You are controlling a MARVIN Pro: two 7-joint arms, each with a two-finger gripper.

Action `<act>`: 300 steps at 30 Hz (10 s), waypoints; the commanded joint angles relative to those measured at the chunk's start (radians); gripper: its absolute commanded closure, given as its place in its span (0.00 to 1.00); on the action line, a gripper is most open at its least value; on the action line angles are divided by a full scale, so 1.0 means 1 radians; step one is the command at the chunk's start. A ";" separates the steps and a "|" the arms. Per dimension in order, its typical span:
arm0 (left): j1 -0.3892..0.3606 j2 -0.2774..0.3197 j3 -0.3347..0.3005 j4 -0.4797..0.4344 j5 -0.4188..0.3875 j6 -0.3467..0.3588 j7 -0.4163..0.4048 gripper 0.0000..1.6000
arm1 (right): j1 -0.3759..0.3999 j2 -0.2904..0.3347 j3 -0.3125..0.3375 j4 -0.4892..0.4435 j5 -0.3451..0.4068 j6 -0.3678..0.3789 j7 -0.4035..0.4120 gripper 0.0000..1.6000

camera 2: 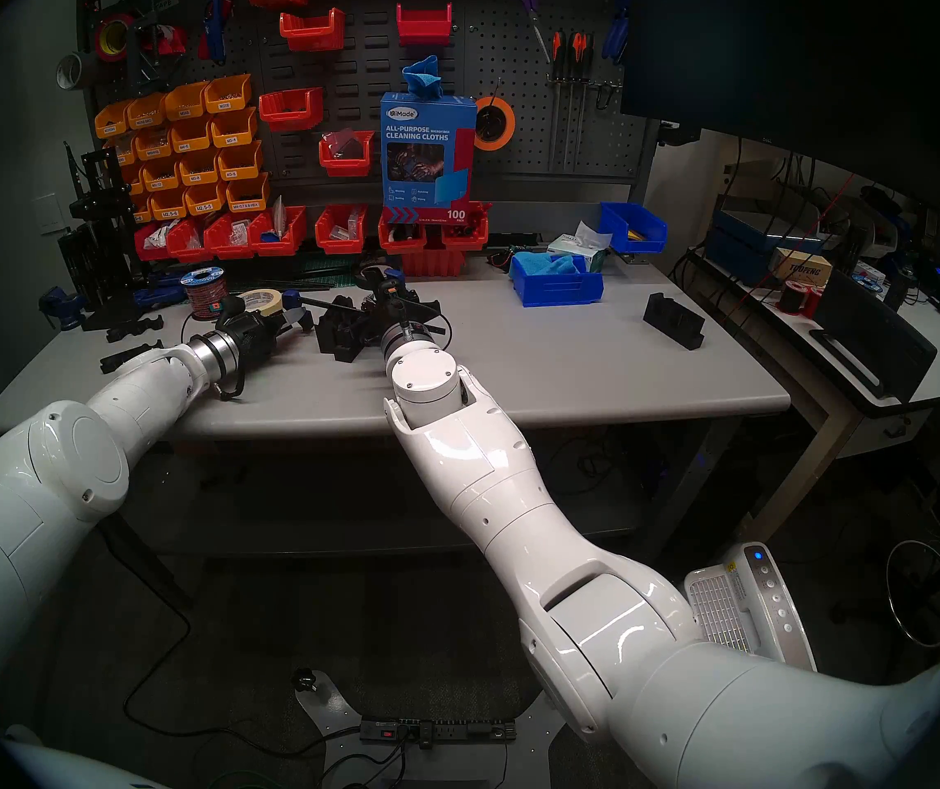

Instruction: Clamp the two 3D printed pieces together with the clamp

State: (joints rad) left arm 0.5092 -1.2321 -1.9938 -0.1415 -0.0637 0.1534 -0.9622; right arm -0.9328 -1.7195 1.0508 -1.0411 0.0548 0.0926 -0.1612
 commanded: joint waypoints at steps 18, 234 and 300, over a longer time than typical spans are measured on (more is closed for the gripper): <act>-0.013 -0.028 0.007 0.002 -0.003 -0.006 -0.020 1.00 | 0.061 -0.081 -0.030 0.060 0.005 -0.032 0.019 1.00; -0.019 -0.012 0.083 0.014 -0.107 -0.034 0.121 1.00 | 0.265 -0.255 -0.245 0.428 0.263 -0.207 0.026 1.00; -0.019 -0.011 0.102 0.013 -0.133 -0.036 0.137 1.00 | 0.295 -0.229 -0.277 0.495 0.366 -0.291 0.113 1.00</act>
State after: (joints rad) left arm 0.4986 -1.1896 -1.9006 -0.1291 -0.1994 0.1132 -0.7719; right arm -0.6495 -1.8887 0.7915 -0.5319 0.4185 -0.2004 -0.0888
